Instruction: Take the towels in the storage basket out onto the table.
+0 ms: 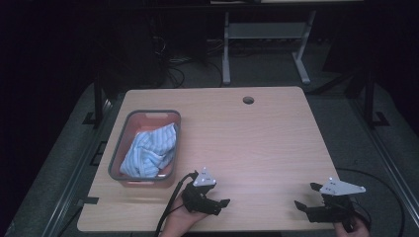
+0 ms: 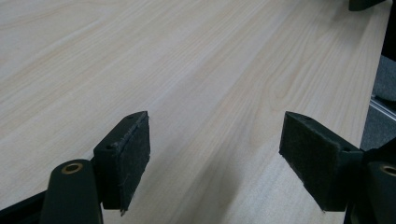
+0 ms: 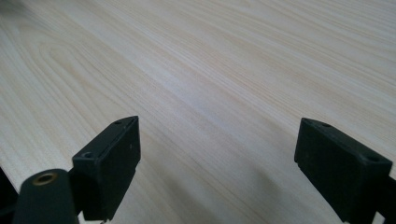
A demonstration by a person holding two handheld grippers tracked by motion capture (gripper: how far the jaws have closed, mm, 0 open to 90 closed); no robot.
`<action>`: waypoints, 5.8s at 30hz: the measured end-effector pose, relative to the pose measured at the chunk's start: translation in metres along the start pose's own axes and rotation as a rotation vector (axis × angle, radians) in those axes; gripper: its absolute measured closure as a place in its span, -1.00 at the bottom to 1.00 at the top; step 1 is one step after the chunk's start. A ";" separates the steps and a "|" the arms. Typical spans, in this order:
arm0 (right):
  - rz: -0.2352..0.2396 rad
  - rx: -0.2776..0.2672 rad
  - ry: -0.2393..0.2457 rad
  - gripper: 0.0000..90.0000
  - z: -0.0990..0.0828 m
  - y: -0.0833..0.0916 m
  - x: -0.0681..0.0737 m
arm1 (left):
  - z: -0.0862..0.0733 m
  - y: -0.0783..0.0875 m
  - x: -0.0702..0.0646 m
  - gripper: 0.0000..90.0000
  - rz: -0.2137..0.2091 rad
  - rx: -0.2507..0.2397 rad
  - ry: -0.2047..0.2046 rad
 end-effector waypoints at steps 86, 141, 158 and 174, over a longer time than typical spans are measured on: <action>0.018 -0.042 0.007 -0.69 0.002 0.006 0.001 | 0.085 0.130 0.073 -0.58 0.121 0.036 0.042; 0.034 -0.042 0.047 -0.69 0.004 0.007 0.006 | -0.007 0.116 0.192 -0.43 0.323 0.427 0.398; 0.027 -0.049 0.039 -0.69 0.004 0.009 0.005 | -0.014 0.082 0.197 -0.29 0.348 0.664 0.377; 0.017 -0.054 0.046 -0.69 0.005 0.007 0.008 | -0.016 0.086 0.205 0.38 0.414 0.635 0.430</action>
Point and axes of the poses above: each handheld gripper's, and its own axes: y roughly backward along the jaws, z roughly out of its top, x roughly to its left, the point moved 5 cm from there along -y, roughly forward along the jaws, and after that the axes turned 6 degrees about x, right-handed, at the moved point
